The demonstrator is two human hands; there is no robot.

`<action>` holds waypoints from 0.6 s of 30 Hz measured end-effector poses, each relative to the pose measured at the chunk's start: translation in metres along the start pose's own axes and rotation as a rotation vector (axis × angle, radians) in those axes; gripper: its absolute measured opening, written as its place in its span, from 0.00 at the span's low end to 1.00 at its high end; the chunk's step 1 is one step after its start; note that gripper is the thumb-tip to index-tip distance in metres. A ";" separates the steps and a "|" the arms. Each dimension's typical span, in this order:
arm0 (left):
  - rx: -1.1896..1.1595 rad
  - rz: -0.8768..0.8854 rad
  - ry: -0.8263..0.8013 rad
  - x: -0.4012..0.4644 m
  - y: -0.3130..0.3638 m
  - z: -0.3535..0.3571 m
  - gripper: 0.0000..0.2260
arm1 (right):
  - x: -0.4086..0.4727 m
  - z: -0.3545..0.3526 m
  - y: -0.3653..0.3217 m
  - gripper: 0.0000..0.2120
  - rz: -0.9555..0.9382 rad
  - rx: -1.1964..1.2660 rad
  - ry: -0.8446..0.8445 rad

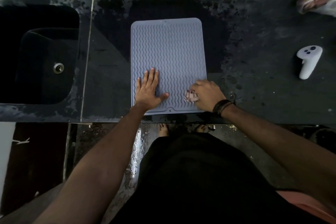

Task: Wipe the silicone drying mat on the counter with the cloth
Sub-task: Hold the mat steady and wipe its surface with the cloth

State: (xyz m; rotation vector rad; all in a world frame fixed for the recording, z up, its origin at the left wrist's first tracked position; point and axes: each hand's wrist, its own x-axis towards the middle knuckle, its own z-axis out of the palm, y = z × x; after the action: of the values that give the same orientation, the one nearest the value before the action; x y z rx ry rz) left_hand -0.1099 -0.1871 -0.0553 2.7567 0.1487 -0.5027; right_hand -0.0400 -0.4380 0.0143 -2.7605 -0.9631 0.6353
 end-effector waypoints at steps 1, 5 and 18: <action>-0.004 0.004 0.005 0.000 0.000 0.001 0.46 | 0.008 -0.001 -0.008 0.19 0.022 0.014 0.044; 0.002 0.009 0.003 0.000 -0.001 0.002 0.47 | 0.029 0.008 -0.046 0.24 0.063 0.030 0.072; -0.012 0.019 0.011 0.001 -0.003 0.003 0.46 | 0.065 -0.024 0.010 0.21 0.280 0.062 0.169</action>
State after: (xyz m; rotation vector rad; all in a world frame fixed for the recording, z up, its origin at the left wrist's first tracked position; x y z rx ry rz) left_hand -0.1103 -0.1858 -0.0596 2.7471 0.1271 -0.4801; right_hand 0.0215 -0.4054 0.0108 -2.8609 -0.5194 0.4489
